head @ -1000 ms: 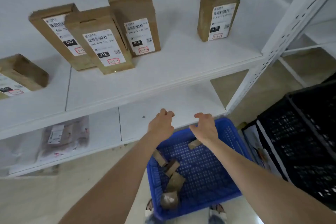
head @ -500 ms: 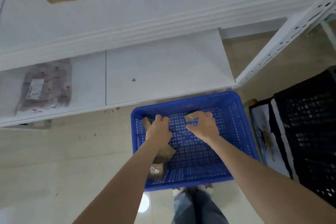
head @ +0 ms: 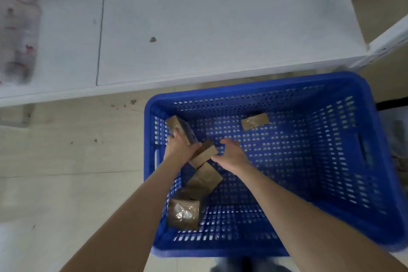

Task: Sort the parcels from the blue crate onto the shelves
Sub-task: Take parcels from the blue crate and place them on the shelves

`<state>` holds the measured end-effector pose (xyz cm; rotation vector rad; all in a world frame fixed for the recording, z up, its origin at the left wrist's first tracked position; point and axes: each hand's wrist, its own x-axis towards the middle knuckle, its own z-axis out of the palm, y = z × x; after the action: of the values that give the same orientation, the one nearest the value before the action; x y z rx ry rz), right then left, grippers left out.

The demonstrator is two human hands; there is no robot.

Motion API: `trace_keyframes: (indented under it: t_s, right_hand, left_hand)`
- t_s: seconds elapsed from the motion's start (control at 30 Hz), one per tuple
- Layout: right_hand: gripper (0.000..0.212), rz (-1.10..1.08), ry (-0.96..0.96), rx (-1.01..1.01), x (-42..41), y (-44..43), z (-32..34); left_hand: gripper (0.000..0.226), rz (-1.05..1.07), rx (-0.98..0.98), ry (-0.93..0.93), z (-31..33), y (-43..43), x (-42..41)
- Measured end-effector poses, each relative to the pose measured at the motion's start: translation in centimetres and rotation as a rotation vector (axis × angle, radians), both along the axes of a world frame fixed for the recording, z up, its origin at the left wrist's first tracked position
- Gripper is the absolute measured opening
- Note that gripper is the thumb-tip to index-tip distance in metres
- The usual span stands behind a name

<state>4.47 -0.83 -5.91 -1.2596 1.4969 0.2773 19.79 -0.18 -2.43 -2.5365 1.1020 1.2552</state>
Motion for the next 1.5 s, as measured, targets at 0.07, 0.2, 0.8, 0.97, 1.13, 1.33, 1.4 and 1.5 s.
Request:
trace_keyframes:
  t_s: [0.07,0.2,0.8,0.97,1.13,1.33,1.4,1.5]
  right_hand:
    - [0.065,0.049,0.027,-0.029,0.0,-0.2,-2.6]
    - [0.063,0.107,0.049,-0.052,-0.8,-0.3,-6.2]
    - [0.070,-0.298,-0.027,0.040,-3.7,0.2,-0.9]
    - [0.093,-0.662,-0.092,0.021,-6.0,0.3,9.1]
    - [0.074,-0.921,-0.276,0.137,-8.2,-0.5,19.7]
    - [0.031,-0.918,-0.536,0.179,-9.6,-1.7,33.0]
    - [0.028,-0.887,-0.573,0.132,-9.8,-2.5,37.2]
    - [0.030,-0.774,-0.595,0.045,-10.6,-4.0,43.3]
  left_hand:
    - [0.098,0.053,0.002,-0.032,-3.1,-0.9,0.2]
    - [0.090,0.049,-0.030,-0.157,-7.2,-1.5,-0.1]
    - [0.036,0.461,-0.173,0.255,-1.2,-1.2,-1.6]
    - [0.042,0.503,-0.235,0.411,9.9,-1.7,-1.7]
    - [0.050,0.565,-0.244,0.557,20.6,-1.7,-1.5]
    - [0.052,0.494,-0.362,0.555,34.5,-2.0,-1.5]
    - [0.069,0.388,-0.433,0.481,38.6,-2.4,-1.2]
    - [0.076,0.040,-0.444,0.249,44.1,-2.9,-0.9]
